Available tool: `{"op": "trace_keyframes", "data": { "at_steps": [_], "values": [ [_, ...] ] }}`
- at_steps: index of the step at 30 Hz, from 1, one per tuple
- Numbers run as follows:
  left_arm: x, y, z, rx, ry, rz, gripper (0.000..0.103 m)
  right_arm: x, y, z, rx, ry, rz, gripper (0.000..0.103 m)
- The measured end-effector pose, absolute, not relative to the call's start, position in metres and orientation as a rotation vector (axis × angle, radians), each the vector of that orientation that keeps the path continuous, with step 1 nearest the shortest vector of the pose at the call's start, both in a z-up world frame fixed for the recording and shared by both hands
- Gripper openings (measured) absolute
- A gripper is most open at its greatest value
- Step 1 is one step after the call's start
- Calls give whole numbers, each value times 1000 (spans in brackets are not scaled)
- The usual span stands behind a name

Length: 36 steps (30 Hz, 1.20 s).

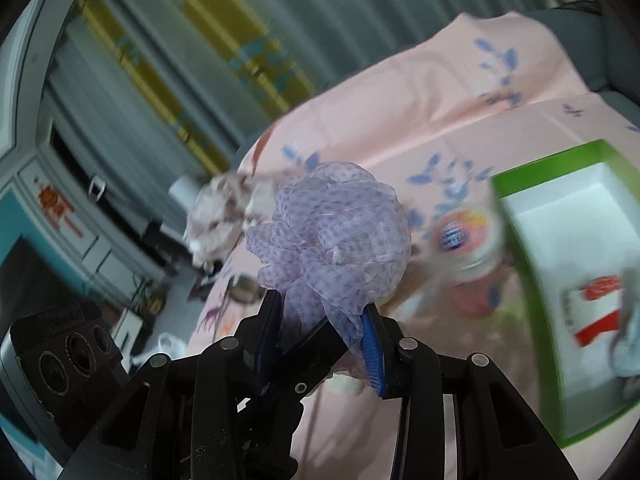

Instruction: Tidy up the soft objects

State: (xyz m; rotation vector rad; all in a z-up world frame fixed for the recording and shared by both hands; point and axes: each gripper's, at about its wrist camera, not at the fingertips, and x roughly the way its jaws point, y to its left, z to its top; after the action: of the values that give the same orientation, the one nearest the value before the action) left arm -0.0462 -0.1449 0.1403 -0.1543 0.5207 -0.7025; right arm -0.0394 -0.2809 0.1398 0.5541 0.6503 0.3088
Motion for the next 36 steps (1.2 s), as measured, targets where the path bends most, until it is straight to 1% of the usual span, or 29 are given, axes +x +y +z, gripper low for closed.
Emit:
{"op": "trace_keyframes", "data": {
  "at_steps": [6, 14, 21, 27, 31, 34, 36],
  "values": [
    [-41, -198, 146, -77, 543, -778, 12, -54, -335, 138, 650, 586, 213, 40],
    [-28, -254, 137, 1, 626, -851, 12, -58, -387, 120, 780, 563, 73, 40],
    [-17, -293, 118, 78, 713, -874, 12, -56, -417, 98, 860, 593, -15, 40],
    [-4, -310, 100, 67, 792, -887, 13, -53, -433, 84, 897, 629, -95, 41],
    [3, -316, 96, 64, 815, -883, 17, -55, -440, 79, 912, 628, -128, 40],
    [5, -316, 95, 50, 826, -882, 17, -57, -442, 82, 908, 619, -149, 40],
    [4, -315, 96, 54, 825, -883, 23, -61, -445, 83, 911, 600, -169, 40]
  ]
}}
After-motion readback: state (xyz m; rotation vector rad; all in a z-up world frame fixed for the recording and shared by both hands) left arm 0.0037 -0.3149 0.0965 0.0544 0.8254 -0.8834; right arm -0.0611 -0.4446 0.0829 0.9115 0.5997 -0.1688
